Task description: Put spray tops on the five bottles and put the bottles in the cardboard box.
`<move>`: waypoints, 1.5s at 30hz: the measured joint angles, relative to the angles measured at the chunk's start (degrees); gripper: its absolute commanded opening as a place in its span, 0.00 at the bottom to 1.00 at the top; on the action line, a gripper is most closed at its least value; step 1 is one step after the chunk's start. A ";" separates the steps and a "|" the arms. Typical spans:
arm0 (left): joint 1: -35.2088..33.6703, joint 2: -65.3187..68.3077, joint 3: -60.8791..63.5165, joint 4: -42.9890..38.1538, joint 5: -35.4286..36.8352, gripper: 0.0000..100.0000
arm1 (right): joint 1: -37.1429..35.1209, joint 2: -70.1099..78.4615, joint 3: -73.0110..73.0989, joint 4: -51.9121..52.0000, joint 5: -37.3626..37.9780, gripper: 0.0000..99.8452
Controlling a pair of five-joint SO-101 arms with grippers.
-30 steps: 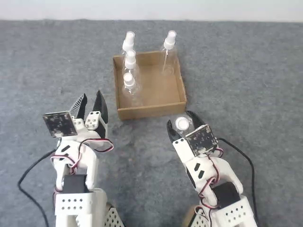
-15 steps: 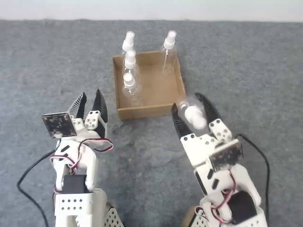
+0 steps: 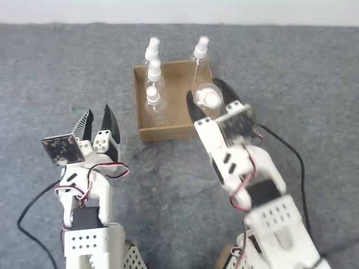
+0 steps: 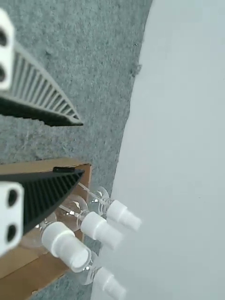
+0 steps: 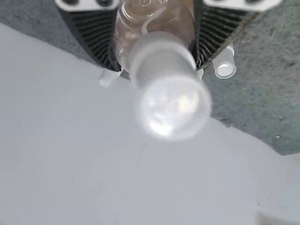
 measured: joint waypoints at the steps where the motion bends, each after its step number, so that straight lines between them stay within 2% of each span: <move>1: 0.00 0.00 0.00 -0.09 0.00 0.13 | -0.09 2.99 -0.53 -2.02 0.00 0.05; 7: 0.09 0.00 0.00 -0.26 0.00 0.13 | 0.00 20.22 -5.27 -8.79 0.00 0.05; 18: 0.09 0.00 0.00 -0.26 0.00 0.13 | 2.90 43.52 -18.11 -9.58 0.00 0.05; 21: 0.09 0.00 0.00 -0.26 0.00 0.13 | 4.13 48.18 -20.48 -9.58 -2.90 0.05; 27: 0.09 0.00 0.00 -0.26 0.00 0.13 | 5.19 55.21 -24.00 -9.58 -9.76 0.05; 32: 0.09 0.00 0.00 -0.26 0.00 0.13 | 5.10 59.43 -24.62 -9.76 -10.64 0.05; 40: 0.09 0.00 0.00 -0.26 0.00 0.13 | 5.10 64.53 -25.67 -15.65 -10.73 0.05; 45: 0.09 0.00 0.00 -0.26 0.00 0.14 | 5.10 64.97 -26.11 -16.09 -10.81 0.17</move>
